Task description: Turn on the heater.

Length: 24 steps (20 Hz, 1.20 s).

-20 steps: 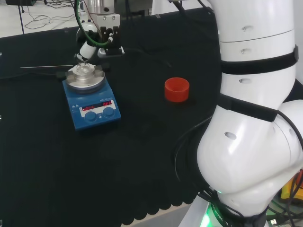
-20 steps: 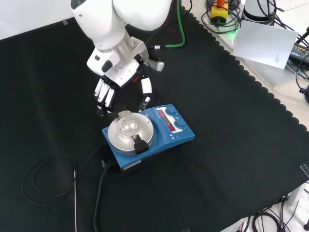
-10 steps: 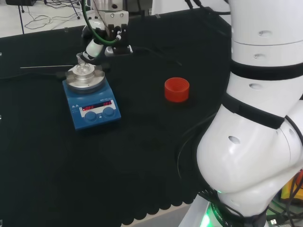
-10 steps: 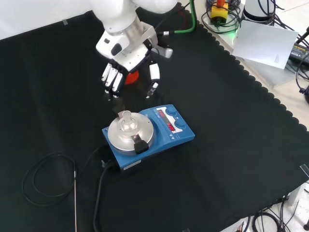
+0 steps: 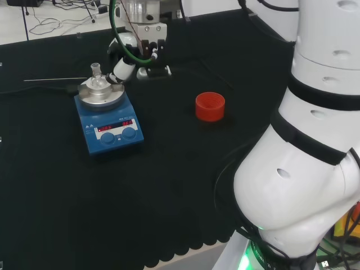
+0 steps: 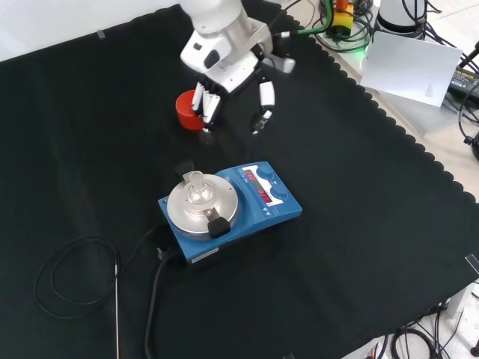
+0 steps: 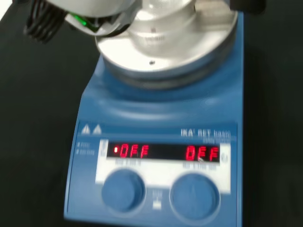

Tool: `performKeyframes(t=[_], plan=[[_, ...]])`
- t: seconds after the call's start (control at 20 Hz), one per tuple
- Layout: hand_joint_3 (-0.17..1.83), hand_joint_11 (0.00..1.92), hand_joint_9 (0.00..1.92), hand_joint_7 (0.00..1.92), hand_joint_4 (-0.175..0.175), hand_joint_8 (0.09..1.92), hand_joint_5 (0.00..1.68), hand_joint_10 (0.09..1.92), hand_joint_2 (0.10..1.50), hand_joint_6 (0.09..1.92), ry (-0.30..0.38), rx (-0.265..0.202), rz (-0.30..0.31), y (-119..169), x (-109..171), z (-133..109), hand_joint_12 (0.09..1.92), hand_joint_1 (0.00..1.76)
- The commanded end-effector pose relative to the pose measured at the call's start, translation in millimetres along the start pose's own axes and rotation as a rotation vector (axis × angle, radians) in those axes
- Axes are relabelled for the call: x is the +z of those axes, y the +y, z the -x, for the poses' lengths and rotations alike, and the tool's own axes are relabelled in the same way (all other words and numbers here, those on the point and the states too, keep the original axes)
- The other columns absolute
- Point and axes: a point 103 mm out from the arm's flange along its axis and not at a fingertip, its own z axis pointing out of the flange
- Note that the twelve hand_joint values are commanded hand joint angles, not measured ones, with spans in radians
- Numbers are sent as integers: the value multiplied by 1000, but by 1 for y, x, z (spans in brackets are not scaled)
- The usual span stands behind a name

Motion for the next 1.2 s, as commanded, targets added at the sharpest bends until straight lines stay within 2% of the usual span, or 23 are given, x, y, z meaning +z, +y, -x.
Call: performKeyframes(t=[0.05,0.15,0.3,0.45,0.55,0.65,0.75,0.9,1.2], plan=[[668,740,1123,926,-36,799,445,576,617,321,-28,7,14,-47,16,-17,1229,916],[675,875,1228,1025,-50,836,469,591,628,331,-36,15,-2,-55,22,-21,1156,950],[681,1174,1421,1196,-91,925,522,645,660,387,-51,35,-33,-64,29,-28,968,1018],[676,1446,1536,1357,-131,1134,546,918,695,458,-79,41,-57,-71,35,-34,858,1068],[680,1566,1578,1420,-144,1291,558,1139,715,494,-105,50,-90,-76,39,-37,885,1097],[688,1633,1616,1457,-149,1394,562,1276,724,522,-121,57,-114,-80,43,-41,931,1118],[708,1617,1649,1485,-146,1471,550,1354,730,552,-139,58,-139,-83,46,-46,972,1167],[799,1473,1659,1503,-125,1556,477,1420,725,621,-159,52,-163,-86,51,-51,1100,1284],[911,1370,1651,1506,-105,1592,400,1446,699,693,-178,39,-194,-89,60,-59,1218,1364]])
